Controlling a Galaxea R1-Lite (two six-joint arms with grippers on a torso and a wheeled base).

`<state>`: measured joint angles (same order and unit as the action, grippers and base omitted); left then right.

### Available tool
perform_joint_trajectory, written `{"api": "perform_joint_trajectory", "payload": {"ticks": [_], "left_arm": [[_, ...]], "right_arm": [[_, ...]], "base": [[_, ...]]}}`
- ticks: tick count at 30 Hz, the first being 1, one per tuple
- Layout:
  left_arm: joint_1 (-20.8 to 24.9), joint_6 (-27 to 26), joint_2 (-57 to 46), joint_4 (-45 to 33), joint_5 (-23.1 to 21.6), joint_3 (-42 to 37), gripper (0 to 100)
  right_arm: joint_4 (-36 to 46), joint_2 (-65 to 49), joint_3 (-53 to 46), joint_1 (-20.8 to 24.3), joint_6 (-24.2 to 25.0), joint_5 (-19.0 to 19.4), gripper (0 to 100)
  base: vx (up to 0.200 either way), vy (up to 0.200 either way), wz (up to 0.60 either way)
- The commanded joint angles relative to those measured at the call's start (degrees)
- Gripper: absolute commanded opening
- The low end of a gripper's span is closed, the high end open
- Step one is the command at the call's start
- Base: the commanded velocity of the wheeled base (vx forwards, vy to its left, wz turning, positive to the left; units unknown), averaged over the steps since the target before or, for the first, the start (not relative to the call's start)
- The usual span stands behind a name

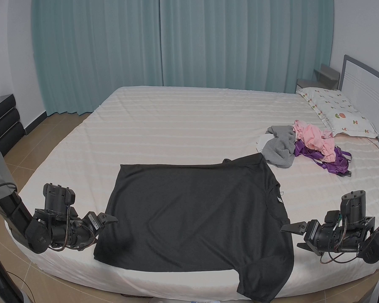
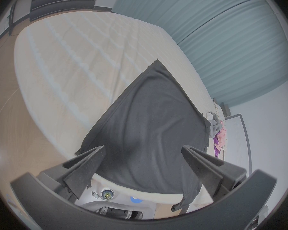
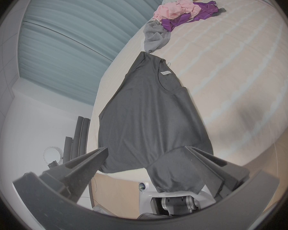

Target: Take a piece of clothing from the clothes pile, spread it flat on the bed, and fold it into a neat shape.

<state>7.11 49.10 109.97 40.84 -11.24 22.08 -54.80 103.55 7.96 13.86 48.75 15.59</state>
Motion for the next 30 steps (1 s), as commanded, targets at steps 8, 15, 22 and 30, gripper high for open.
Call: {"api": "perform_joint_trajectory", "payload": {"ticks": [8,15,22,30], "left_arm": [[0.0,-0.9,3.8,0.2,0.1,-1.2,100],[-0.3,-2.0,6.7,0.3,0.9,-1.2,100],[-0.7,-2.4,11.1,3.9,3.1,-1.0,100],[-0.9,-4.1,14.8,9.3,7.7,-1.4,100]], "right_arm": [[0.1,0.8,-0.7,0.1,0.0,0.3,100],[0.0,2.0,-1.2,0.2,-0.2,1.3,100],[0.1,2.2,-1.2,0.3,-0.2,1.5,100],[0.0,2.5,-1.2,0.3,-0.2,1.5,100]], "base": [[0.000,0.000,0.00],[0.000,0.000,0.00],[0.000,0.000,0.00],[0.000,0.000,0.00]]}}
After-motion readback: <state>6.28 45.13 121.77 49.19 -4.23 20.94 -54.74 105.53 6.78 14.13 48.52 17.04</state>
